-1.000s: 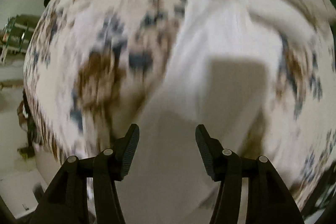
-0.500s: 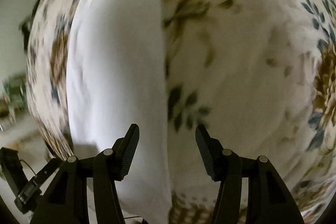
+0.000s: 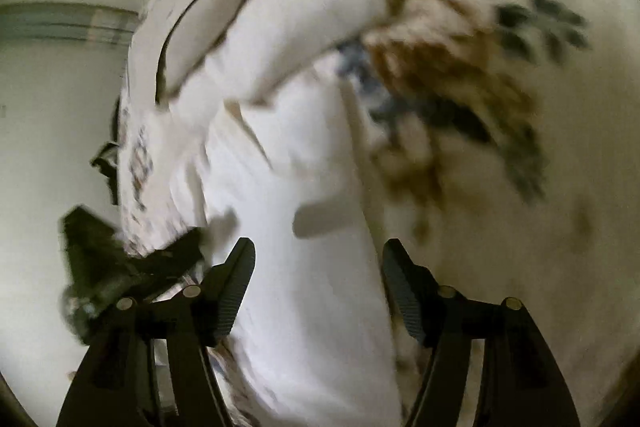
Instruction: Fold small clothes
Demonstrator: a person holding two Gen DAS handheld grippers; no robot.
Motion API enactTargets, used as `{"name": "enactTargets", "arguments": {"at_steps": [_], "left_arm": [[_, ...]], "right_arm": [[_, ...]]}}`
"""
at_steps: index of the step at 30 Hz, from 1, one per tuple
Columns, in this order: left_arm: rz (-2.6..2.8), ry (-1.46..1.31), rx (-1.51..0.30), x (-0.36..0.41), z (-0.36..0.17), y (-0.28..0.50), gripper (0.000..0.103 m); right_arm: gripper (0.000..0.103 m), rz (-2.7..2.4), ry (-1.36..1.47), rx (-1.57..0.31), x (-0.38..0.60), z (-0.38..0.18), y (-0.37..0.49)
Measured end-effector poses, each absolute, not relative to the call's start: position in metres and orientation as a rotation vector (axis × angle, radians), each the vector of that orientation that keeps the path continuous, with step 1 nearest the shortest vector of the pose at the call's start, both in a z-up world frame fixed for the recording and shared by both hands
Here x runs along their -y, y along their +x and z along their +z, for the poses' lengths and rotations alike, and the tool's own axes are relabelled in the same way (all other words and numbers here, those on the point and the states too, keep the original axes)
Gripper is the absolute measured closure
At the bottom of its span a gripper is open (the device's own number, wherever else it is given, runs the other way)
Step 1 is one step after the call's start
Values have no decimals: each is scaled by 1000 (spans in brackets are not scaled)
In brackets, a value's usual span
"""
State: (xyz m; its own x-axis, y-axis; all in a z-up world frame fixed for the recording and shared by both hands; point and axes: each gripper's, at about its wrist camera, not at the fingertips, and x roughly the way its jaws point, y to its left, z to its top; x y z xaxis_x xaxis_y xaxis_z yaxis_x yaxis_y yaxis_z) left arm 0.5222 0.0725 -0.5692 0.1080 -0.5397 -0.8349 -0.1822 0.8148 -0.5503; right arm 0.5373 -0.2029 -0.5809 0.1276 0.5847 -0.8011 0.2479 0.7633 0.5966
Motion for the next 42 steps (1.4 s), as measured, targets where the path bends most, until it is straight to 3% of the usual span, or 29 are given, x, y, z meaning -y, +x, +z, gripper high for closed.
{"name": "enactTargets", "arguments": {"at_steps": [7, 8, 9, 10, 11, 12, 14, 17, 31, 34, 37, 39, 40, 41, 42], "left_arm": [[-463, -595, -1449, -50, -583, 554, 50], [-488, -559, -1403, -45, -577, 555, 82], [-502, -514, -1392, -40, -574, 557, 96], [-504, -474, -1386, -35, -572, 556, 96], [-515, -443, -1365, -31, -569, 554, 96], [-515, -429, -1353, -30, -567, 553, 96], [-513, -424, -1334, -30, -562, 546, 96], [-500, -445, -1299, -34, -547, 537, 96], [-476, -398, -1095, -51, -445, 441, 95], [-468, -396, -1094, -50, -439, 401, 91], [-432, -453, -1166, -56, -441, 354, 80], [-402, -497, -1220, -67, -449, 318, 67], [-372, -501, -1253, -74, -454, 300, 44], [-354, -524, -1281, -82, -459, 281, 42], [-337, -562, -1315, -93, -465, 262, 42]], "right_arm": [[35, 365, 770, -1540, 190, -631, 587], [35, 377, 785, -1533, 190, -632, 589], [36, 398, 807, -1515, 189, -633, 592], [47, 415, 824, -1494, 188, -632, 593], [74, 430, 829, -1476, 187, -629, 594], [87, 440, 821, -1470, 186, -626, 594], [96, 446, 783, -1451, 172, -620, 597], [98, 468, 707, -1404, 165, -599, 591], [98, 600, 418, -1144, 150, -470, 483], [98, 644, 339, -1105, 147, -448, 435], [98, 694, 283, -1111, 140, -442, 384], [91, 740, 239, -1149, 136, -444, 345], [80, 767, 212, -1179, 132, -448, 329], [70, 796, 180, -1225, 128, -456, 312], [47, 810, 151, -1272, 127, -464, 298]]}}
